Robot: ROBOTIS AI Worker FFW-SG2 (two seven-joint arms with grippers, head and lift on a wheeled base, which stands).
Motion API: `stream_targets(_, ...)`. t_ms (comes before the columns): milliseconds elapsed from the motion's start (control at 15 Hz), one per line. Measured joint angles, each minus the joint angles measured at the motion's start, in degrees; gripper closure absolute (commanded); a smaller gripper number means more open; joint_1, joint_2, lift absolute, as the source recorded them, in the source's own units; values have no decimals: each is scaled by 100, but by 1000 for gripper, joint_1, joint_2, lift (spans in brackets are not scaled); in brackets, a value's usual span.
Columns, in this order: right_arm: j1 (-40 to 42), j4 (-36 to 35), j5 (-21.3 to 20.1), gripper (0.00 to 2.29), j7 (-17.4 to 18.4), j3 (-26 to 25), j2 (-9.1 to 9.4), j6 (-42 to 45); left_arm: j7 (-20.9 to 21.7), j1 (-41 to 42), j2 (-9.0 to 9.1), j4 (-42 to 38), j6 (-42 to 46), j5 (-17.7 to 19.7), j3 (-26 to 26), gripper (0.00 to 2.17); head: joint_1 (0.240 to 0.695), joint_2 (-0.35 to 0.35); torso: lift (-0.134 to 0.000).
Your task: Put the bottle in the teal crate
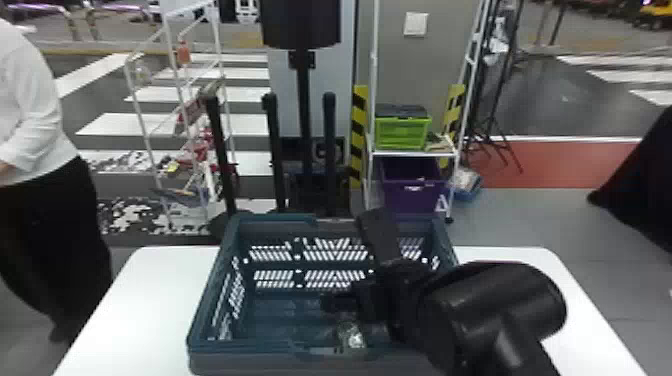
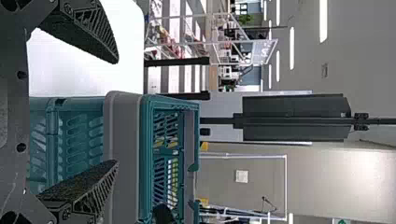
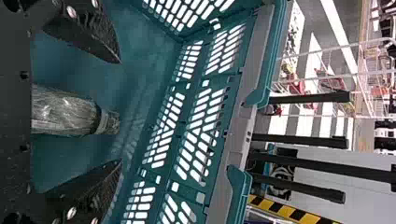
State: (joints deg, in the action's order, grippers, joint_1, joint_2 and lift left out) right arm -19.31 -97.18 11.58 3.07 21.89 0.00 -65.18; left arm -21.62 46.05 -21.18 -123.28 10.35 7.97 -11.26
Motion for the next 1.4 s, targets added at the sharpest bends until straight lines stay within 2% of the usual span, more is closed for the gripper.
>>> stream_targets(133, 85, -106, -5, 36, 0, -30, 0, 0, 0, 0, 0, 7, 5, 2, 1, 120, 499, 0, 0)
stream_targets(333, 391, -725, -3, 36, 0, -144, -80, -8, 0, 0, 0, 21, 30, 3, 1, 120, 499, 0, 0)
stream_targets(733, 1708, -2604, -40, 36, -2, -523, -635, 230, 15, -21, 8, 46, 59, 11, 1, 120, 499, 0, 0)
stream_targets(867, 2459, -3085, -59, 36, 0, -681, -818, 981, 34, -53, 5, 54, 53, 31, 1, 120, 499, 0, 0)
stream_targets(1067, 3639, -3571, -102, 36, -9, -949, -941, 2498, 36, -120, 0, 61, 40, 66, 0, 120, 499, 0, 0)
stream_targets(1400, 5330, -3591, -147, 36, -25, -1421, -976, 5094, 35, -179, 9, 56, -38, 73, -25, 124, 499, 0, 0)
